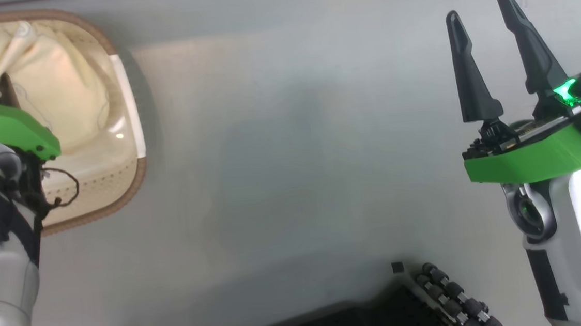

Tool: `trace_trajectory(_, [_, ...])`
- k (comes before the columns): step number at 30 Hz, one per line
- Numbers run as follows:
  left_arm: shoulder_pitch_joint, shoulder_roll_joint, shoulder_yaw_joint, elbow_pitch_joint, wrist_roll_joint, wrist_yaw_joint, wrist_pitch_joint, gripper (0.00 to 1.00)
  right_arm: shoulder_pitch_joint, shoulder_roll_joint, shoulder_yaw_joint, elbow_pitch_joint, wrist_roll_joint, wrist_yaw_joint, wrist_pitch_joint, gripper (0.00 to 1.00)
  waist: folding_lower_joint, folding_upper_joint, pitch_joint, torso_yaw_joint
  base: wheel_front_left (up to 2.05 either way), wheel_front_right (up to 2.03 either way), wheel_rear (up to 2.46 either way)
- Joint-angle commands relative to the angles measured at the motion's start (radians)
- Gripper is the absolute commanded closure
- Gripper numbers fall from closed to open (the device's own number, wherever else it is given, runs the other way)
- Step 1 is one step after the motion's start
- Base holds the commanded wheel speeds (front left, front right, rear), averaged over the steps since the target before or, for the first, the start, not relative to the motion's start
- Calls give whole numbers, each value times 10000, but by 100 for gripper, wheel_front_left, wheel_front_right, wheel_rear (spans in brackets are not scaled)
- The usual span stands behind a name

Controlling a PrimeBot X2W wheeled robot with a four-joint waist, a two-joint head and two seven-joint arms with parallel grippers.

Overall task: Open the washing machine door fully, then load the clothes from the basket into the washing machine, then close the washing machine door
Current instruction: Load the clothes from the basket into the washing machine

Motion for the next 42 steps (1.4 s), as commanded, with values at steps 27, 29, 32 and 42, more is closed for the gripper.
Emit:
trace_trajectory(27, [6425, 280, 1193, -7521, 1798, 1354, -380, 100, 2303, -62, -352, 363, -124, 14, 679, 0, -1, -1, -5195, 634, 0, 0, 0])
trace_trajectory(29, [6922, 203, 1240, -7970, 1876, 1490, -380, 100, 2487, -62, -361, 365, -137, 14, 764, 0, -1, -1, -5517, 669, 0, 0, 0])
trace_trajectory(32, [7635, 145, 1283, -8555, 2000, 1691, -380, 100, 2749, -62, -369, 373, -150, 14, 883, 0, -1, -1, -6024, 701, 0, 0, 0])
trace_trajectory(42, [9498, 133, 1150, -10131, 2129, 2139, -173, 100, 3558, -62, -356, 239, -162, 14, 1241, 0, -1, -1, -7324, 885, 0, 0, 0])
